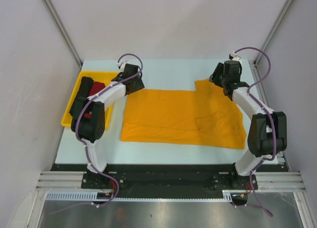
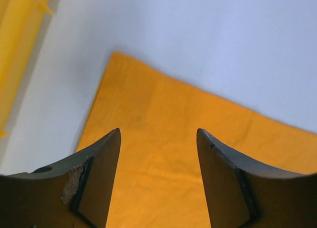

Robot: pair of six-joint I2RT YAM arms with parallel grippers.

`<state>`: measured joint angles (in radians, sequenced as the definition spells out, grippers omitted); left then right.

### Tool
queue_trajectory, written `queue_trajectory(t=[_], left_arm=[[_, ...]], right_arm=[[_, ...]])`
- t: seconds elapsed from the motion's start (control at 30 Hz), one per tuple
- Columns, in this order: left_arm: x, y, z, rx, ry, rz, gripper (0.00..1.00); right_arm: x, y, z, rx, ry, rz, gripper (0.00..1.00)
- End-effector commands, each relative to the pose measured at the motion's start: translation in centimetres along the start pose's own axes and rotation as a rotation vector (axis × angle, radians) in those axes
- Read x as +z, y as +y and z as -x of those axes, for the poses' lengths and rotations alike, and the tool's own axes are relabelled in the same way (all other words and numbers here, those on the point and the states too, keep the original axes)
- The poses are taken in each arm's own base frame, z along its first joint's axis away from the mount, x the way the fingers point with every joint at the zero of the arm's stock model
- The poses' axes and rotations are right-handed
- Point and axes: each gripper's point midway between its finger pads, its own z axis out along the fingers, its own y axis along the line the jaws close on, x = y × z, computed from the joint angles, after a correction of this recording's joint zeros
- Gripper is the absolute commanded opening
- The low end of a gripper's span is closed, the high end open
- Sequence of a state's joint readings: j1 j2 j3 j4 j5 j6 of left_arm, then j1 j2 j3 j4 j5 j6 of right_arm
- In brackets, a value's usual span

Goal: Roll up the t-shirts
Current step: Fold the T-shirt at the center of the board.

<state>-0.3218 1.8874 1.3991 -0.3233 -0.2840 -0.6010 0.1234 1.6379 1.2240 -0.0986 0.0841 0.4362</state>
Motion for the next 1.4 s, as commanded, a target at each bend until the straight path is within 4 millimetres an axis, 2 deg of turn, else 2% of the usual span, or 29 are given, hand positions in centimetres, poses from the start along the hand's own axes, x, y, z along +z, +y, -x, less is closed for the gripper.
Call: queue_trajectory(t=[0.0, 0.07, 0.1, 0.2, 0.23, 0.3, 0.33, 0.4, 0.43, 0.5, 0.53, 0.57, 0.67, 0.77, 0.97, 1.07, 1.1, 1.13, 1.2, 1.33, 1.37], left_arm=[[2.8, -0.7, 2.3, 0.006, 0.004, 0.027, 0.66], [3.6, -1.1, 3.1, -0.007, -0.002, 0.022, 0.66], [4.3, -0.9, 2.8, -0.012, 0.009, 0.029, 0.65], [5.0, -0.7, 3.0, -0.026, 0.015, 0.041, 0.64], [5.4, -0.6, 2.9, -0.03, 0.022, 0.048, 0.63], [5.8, -0.5, 2.8, -0.036, 0.026, 0.046, 0.63], [6.0, -0.3, 2.7, -0.037, 0.029, 0.051, 0.63], [6.1, -0.4, 2.7, -0.038, 0.03, 0.043, 0.63], [6.2, -0.4, 2.6, -0.038, 0.032, 0.044, 0.63], [6.3, -0.4, 2.7, -0.031, 0.033, 0.046, 0.63], [6.4, -0.4, 2.7, -0.03, 0.033, 0.046, 0.63], [6.4, -0.4, 2.7, -0.022, 0.036, 0.05, 0.63], [6.5, -0.4, 2.8, -0.013, 0.04, 0.054, 0.63], [6.5, -0.3, 2.8, -0.01, 0.044, 0.056, 0.63], [6.5, -0.1, 2.4, 0.003, 0.058, 0.061, 0.63], [6.5, 0.0, 2.3, 0.005, 0.061, 0.063, 0.63], [6.5, 0.1, 2.2, 0.006, 0.061, 0.069, 0.63], [6.5, 0.2, 2.4, 0.008, 0.058, 0.072, 0.63], [6.4, 0.5, 2.5, 0.014, 0.057, 0.087, 0.63], [6.5, 0.9, 2.5, 0.025, 0.068, 0.108, 0.63], [6.6, 1.0, 2.5, 0.031, 0.075, 0.113, 0.63]], right_arm=[[4.3, 0.4, 3.8, 0.053, -0.091, 0.074, 0.51], [5.9, 0.2, 3.9, 0.066, -0.078, 0.086, 0.51], [7.6, -0.2, 3.9, 0.074, -0.068, 0.078, 0.5], [9.8, -1.5, 3.9, 0.07, -0.045, 0.034, 0.49], [11.0, -1.8, 4.5, 0.068, -0.056, 0.024, 0.49], [12.1, -3.4, 3.6, 0.066, -0.011, -0.057, 0.48], [13.1, -4.1, 4.1, 0.062, -0.02, -0.086, 0.47], [13.8, -5.4, 3.2, 0.056, 0.02, -0.144, 0.47], [14.5, -5.8, 3.3, 0.052, 0.022, -0.169, 0.47], [15.2, -6.3, 2.0, 0.045, 0.073, -0.19, 0.48], [15.6, -6.1, 2.5, 0.047, 0.07, -0.189, 0.48], [16.4, -7.1, 0.7, 0.044, 0.123, -0.218, 0.48], [17.5, -7.7, -1.1, 0.048, 0.183, -0.242, 0.48], [17.8, -8.6, -2.0, 0.042, 0.208, -0.281, 0.48], [17.9, -9.8, -2.6, 0.022, 0.22, -0.339, 0.49], [18.0, -9.9, -2.5, 0.014, 0.22, -0.346, 0.49], [18.1, -9.8, -1.8, 0.009, 0.209, -0.341, 0.5], [18.1, -9.9, -2.6, 0.001, 0.237, -0.352, 0.51], [18.2, -10.2, -2.4, -0.031, 0.235, -0.384, 0.51], [18.5, -9.5, -2.3, -0.071, 0.248, -0.389, 0.53], [18.7, -9.6, -2.8, -0.081, 0.261, -0.392, 0.53]])
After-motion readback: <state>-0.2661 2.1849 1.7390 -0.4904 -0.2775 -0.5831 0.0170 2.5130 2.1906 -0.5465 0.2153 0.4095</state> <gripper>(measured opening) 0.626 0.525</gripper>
